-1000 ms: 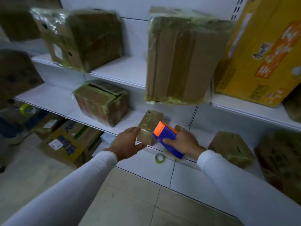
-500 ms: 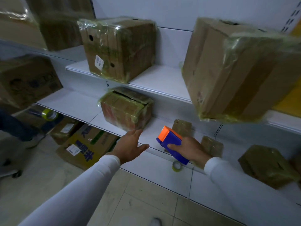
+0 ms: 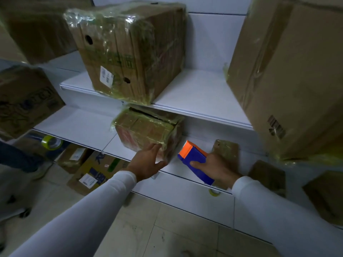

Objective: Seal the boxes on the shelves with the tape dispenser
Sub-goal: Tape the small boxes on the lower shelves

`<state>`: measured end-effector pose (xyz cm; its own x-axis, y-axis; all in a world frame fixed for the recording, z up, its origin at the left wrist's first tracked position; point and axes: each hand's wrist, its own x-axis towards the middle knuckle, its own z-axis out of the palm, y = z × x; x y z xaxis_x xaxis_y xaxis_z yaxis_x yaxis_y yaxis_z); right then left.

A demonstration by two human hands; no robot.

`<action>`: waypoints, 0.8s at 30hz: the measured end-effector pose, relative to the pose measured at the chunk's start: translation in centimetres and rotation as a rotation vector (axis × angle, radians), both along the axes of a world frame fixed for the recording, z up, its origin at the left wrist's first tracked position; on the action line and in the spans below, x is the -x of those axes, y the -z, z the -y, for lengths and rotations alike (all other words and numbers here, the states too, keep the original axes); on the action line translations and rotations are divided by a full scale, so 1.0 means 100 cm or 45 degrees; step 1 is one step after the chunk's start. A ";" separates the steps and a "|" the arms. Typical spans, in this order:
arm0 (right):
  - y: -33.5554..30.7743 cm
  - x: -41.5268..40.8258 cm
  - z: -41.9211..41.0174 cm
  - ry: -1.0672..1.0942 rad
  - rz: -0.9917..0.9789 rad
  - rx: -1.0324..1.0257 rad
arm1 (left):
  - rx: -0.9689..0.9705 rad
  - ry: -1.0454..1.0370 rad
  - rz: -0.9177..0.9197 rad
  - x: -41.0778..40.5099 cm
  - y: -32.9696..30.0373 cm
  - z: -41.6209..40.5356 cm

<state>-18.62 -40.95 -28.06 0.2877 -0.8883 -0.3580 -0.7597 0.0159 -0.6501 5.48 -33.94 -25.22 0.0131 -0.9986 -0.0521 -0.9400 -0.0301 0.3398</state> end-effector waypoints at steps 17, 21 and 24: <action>0.002 -0.095 -0.018 0.413 -0.111 0.054 | 0.008 0.450 0.026 -0.135 0.035 0.084; 0.005 -0.114 -0.033 0.504 -0.115 0.017 | 0.010 0.592 0.163 -0.151 0.051 0.108; 0.003 -0.120 -0.041 0.573 -0.151 -0.014 | 0.085 0.676 0.266 -0.157 0.059 0.131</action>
